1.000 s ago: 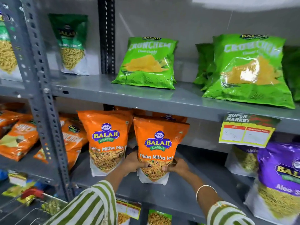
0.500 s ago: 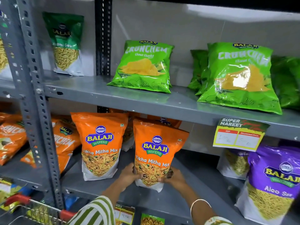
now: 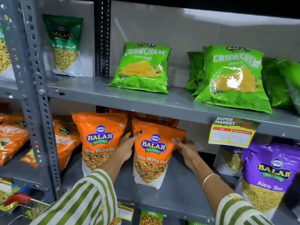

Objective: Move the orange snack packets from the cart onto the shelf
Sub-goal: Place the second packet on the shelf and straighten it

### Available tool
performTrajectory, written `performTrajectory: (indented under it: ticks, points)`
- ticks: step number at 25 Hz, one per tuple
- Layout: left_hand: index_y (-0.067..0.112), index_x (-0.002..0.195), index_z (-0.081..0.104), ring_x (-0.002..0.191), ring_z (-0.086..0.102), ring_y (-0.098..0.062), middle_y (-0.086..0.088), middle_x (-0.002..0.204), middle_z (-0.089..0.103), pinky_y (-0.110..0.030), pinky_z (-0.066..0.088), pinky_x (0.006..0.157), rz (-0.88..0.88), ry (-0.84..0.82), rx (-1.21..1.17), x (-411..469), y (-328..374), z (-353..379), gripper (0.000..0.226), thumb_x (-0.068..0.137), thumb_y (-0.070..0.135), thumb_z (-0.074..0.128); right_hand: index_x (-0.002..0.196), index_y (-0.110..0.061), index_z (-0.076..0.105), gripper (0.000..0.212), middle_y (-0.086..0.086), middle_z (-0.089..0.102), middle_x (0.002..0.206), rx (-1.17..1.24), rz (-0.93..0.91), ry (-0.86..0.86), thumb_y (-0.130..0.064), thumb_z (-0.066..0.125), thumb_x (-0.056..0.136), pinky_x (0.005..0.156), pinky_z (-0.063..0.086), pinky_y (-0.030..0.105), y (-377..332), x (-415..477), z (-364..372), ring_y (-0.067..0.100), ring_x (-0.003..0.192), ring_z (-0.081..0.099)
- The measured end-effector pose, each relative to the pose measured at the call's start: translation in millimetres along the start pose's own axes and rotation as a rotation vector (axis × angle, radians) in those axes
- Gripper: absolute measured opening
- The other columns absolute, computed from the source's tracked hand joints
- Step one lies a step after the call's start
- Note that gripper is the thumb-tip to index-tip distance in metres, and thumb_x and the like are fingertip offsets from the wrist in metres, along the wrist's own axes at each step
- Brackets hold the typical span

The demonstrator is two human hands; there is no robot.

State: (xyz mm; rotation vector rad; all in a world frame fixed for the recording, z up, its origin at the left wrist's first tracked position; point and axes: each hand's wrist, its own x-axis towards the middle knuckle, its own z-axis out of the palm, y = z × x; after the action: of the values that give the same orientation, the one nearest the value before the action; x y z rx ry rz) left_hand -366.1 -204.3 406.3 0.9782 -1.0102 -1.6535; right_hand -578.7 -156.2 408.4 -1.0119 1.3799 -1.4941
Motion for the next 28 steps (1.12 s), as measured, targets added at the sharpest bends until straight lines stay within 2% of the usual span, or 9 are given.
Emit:
performTrajectory:
  ticks: [2,4,5,7,9,13,17,21,28]
  points:
    - [0.016,0.140,0.026,0.137,0.031,-0.029,-0.009,0.148,0.037,-0.049,0.015,0.116,-0.111,-0.041,0.183,-7.2,-25.2,-11.1,0.073,0.080,0.024,0.066,0.126,-0.015,0.045,0.066,0.012,0.055,0.133,-0.093,0.074,-0.090,-0.018,0.077,0.069,0.094,0.045,0.040,33.3,-4.1,-3.0,0.029,0.119,0.053]
    - [0.017,0.139,0.028,0.139,0.026,-0.029,-0.008,0.150,0.032,-0.048,0.014,0.115,-0.199,-0.075,0.327,-9.9,-56.1,-25.8,0.065,0.084,0.019,0.062,0.133,-0.015,0.039,0.082,0.009,0.049,0.138,-0.159,0.190,-0.172,-0.019,0.082,0.063,0.104,0.041,0.045,68.6,-11.7,0.7,0.028,0.127,0.045]
    - [0.017,0.138,0.030,0.138,0.028,-0.029,-0.009,0.149,0.035,-0.048,0.015,0.114,-0.225,-0.097,0.351,-9.4,-68.6,-29.6,0.061,0.085,0.017,0.060,0.133,-0.013,0.039,0.081,0.008,0.049,0.136,-0.177,0.228,-0.194,-0.015,0.081,0.064,0.105,0.040,0.045,82.3,-15.8,5.6,0.027,0.126,0.045]
    - [0.016,0.136,0.034,0.134,0.035,-0.030,-0.009,0.145,0.041,-0.049,0.018,0.113,-0.235,-0.088,0.348,-10.6,-78.5,-29.1,0.055,0.087,0.014,0.058,0.129,-0.008,0.043,0.070,0.011,0.054,0.130,-0.187,0.233,-0.185,-0.005,0.077,0.068,0.096,0.043,0.038,98.5,-22.0,13.5,0.025,0.118,0.049]
    - [0.015,0.135,0.035,0.131,0.039,-0.030,-0.009,0.143,0.045,-0.050,0.024,0.109,-0.214,-0.040,0.365,-12.1,-80.9,-23.8,0.055,0.086,0.014,0.060,0.126,-0.006,0.049,0.065,0.015,0.057,0.128,-0.184,0.194,-0.134,-0.003,0.077,0.067,0.091,0.046,0.037,104.9,-24.9,15.8,0.026,0.115,0.052]
    - [0.007,0.133,0.039,0.127,0.045,-0.031,-0.013,0.140,0.047,-0.037,0.034,0.089,-0.138,0.003,0.366,-22.1,-84.6,-10.7,0.051,0.086,0.010,0.059,0.117,-0.009,0.056,0.053,0.009,0.059,0.113,-0.185,0.212,-0.101,-0.006,0.076,0.069,0.070,0.052,0.031,103.7,-28.0,5.7,0.026,0.106,0.055]
    - [0.005,0.130,0.041,0.124,0.048,-0.031,-0.014,0.137,0.050,-0.034,0.034,0.085,-0.113,0.033,0.393,-26.7,-86.0,-5.8,0.049,0.085,0.009,0.060,0.120,-0.009,0.053,0.056,0.014,0.059,0.124,-0.177,0.245,-0.123,-0.006,0.076,0.070,0.089,0.052,0.050,104.6,-28.2,0.6,0.034,0.116,0.055]
    - [0.006,0.128,0.043,0.124,0.049,-0.031,-0.014,0.137,0.052,-0.035,0.036,0.085,-0.123,0.032,0.396,-24.7,-85.5,-9.0,0.048,0.084,0.010,0.062,0.122,-0.008,0.052,0.056,0.015,0.057,0.126,-0.171,0.251,-0.129,-0.006,0.074,0.071,0.087,0.052,0.047,104.0,-29.6,3.8,0.034,0.118,0.054]
    - [0.006,0.130,0.042,0.124,0.048,-0.032,-0.015,0.136,0.052,-0.035,0.034,0.085,-0.132,0.042,0.415,-27.6,-82.1,-13.6,0.051,0.083,0.011,0.062,0.125,-0.010,0.051,0.062,0.014,0.057,0.129,-0.169,0.265,-0.120,-0.010,0.077,0.068,0.092,0.051,0.053,108.3,-30.6,6.9,0.034,0.117,0.054]
